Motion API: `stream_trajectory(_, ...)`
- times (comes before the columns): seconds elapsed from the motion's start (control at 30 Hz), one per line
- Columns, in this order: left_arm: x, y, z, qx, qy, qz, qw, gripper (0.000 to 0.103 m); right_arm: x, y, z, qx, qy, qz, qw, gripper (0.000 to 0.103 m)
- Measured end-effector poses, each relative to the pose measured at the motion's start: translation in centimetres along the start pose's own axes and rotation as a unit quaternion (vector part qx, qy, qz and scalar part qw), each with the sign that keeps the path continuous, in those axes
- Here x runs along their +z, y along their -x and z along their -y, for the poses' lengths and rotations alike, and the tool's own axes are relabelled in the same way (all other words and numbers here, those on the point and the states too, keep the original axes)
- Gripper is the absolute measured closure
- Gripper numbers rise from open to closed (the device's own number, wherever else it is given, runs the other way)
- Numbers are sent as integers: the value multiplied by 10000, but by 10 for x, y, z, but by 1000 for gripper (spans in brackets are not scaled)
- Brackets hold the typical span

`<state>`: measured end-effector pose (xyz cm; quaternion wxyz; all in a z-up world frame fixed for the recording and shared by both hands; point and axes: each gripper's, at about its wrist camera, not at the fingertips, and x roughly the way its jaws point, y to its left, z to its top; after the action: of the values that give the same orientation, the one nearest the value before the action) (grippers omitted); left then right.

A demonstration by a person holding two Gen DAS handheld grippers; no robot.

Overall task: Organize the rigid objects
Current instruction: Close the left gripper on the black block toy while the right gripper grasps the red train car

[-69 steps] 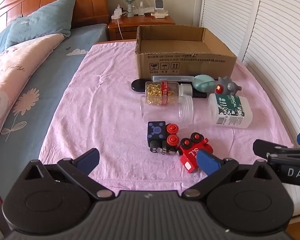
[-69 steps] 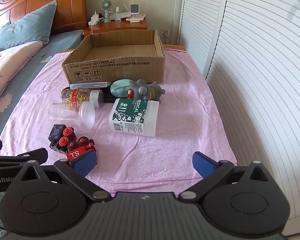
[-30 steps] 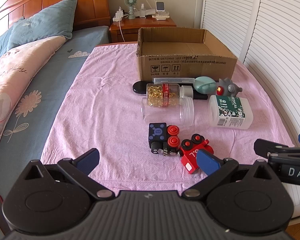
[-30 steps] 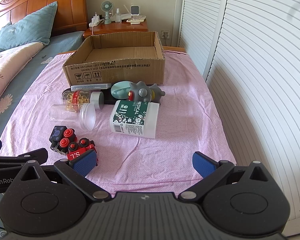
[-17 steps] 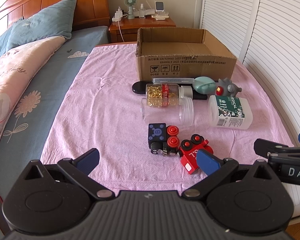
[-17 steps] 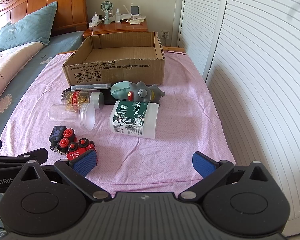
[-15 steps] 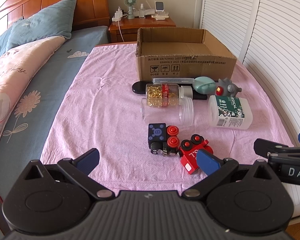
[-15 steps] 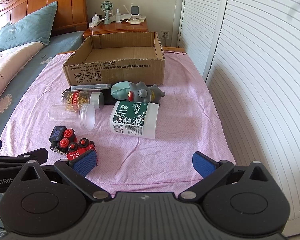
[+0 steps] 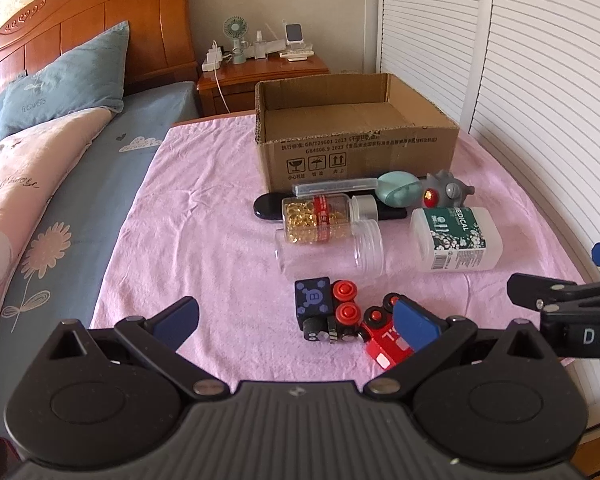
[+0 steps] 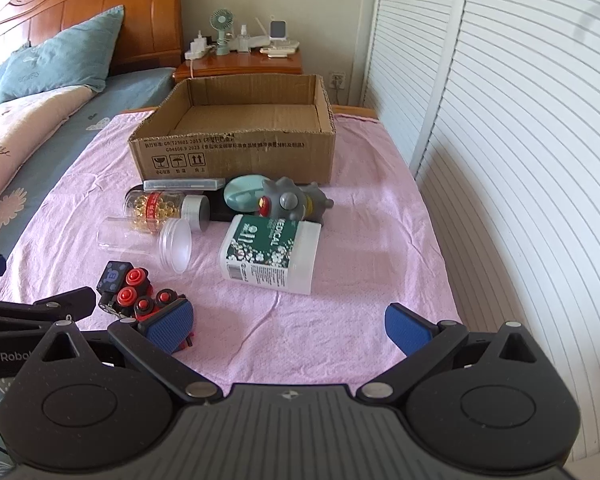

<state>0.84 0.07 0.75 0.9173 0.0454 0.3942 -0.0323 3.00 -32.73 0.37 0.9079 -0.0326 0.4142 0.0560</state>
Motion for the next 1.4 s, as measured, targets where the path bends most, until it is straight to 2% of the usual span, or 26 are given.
stream_trajectory(0.13, 2, -10, -8, -170, -107, 55, 9998, 1, 3, -4, 6, 50, 59, 78, 9999, 0)
stream_trajectory(0.3, 4, -34, -18, -491, 97, -188, 9986, 1, 4, -10, 11, 88, 103, 177, 9998, 0)
stream_trajectory(0.43, 3, -62, -17, -719, 223, -529, 9958, 1, 4, -18, 14, 127, 108, 137, 9998, 0)
stream_trajectory(0.67, 3, -92, -14, -739, 349, -686, 9943, 1, 1, -34, 19, 126, 0, -46, 9999, 0)
stream_trajectory(0.87, 0, -102, -23, -530, 296, -832, 9947, 1, 0, -44, 19, 173, 31, -145, 9997, 0)
stream_trajectory(1.07, -7, -106, -48, -198, 331, -911, 9951, 1, -6, -53, 10, 550, 346, -225, 9976, 0)
stream_trajectory(1.2, -16, -103, -59, -370, 347, -984, 9939, 1, -14, -58, -5, 951, 843, -301, 9914, 0)
stream_trajectory(1.3, -20, -100, -57, -439, 81, -934, 9946, 1, -19, -59, -19, 1500, 1200, -331, 9808, 0)
stream_trajectory(1.4, -21, -100, -56, -533, 9, -945, 9941, 1, -22, -68, -38, 1659, 1496, -374, 9740, 0)
